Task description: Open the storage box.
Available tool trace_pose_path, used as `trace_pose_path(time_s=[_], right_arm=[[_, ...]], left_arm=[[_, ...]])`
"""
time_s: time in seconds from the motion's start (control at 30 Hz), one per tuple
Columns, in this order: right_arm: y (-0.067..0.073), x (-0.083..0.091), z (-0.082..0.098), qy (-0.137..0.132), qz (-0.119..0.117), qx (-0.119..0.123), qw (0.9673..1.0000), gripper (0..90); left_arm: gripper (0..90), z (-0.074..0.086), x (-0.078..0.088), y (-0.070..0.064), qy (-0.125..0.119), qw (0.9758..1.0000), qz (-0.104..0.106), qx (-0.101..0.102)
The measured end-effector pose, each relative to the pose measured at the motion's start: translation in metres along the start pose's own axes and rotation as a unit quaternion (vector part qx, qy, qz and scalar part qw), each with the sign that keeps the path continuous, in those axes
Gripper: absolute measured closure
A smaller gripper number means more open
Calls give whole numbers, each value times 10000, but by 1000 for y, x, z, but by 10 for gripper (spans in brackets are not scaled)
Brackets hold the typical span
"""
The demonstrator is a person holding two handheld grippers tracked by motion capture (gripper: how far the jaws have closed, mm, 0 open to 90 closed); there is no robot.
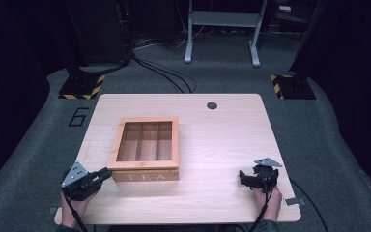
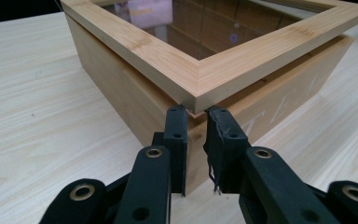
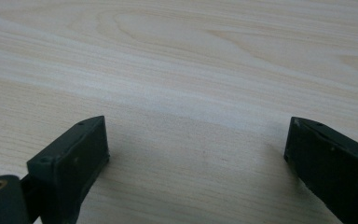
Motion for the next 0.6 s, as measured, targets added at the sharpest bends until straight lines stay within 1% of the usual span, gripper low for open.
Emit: trace_pose_path(time_s=[0.03,0.07,0.13,0.17,0.2,0.23,0.27,0.33,0.47,0.53,0.6], right_arm=[[0,0,0,-7,1,-2,10000,58],[0,0,0,2,5,1,10000,58],[0,0,0,-4,0,-1,10000,58],[0,0,0,-1,4,-2,10000,57],[0,0,0,0,4,0,10000,58],[0,0,0,-1,2,-2,10000,58],[0,0,0,-5,4,1,10000,58],[0,0,0,-5,4,0,10000,58],[0,0,0,-2,5,0,10000,58],[0,0,0,-4,4,0,10000,58],[0,0,0,1,4,2,10000,58]], left_arm=[[797,-1,0,0,37,10000,-9,-36],[802,-3,0,0,-8,10000,-8,6],[817,-5,0,0,-6,10000,-9,-4],[822,-6,-1,0,-63,10000,-25,-17],[832,-8,-1,-1,-108,9999,-13,23],[836,-9,0,-1,-117,9999,1,22],[841,-11,0,-1,-185,9998,8,67],[850,-14,1,-1,-279,9996,8,80],[855,-21,0,-1,-328,9994,35,101],[856,-25,-1,-1,-380,9992,24,80],[858,-29,-1,-1,-398,9992,57,76]])
Point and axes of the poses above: each handheld gripper's, and its own axes: x roughly backward along the jaws, z roughly out of its underside, y roughly to its left, the point moved 7 cm from there along -x, roughly forward along the jaws, and after that the axes turned 9 degrees about x, right-handed, at the moved point
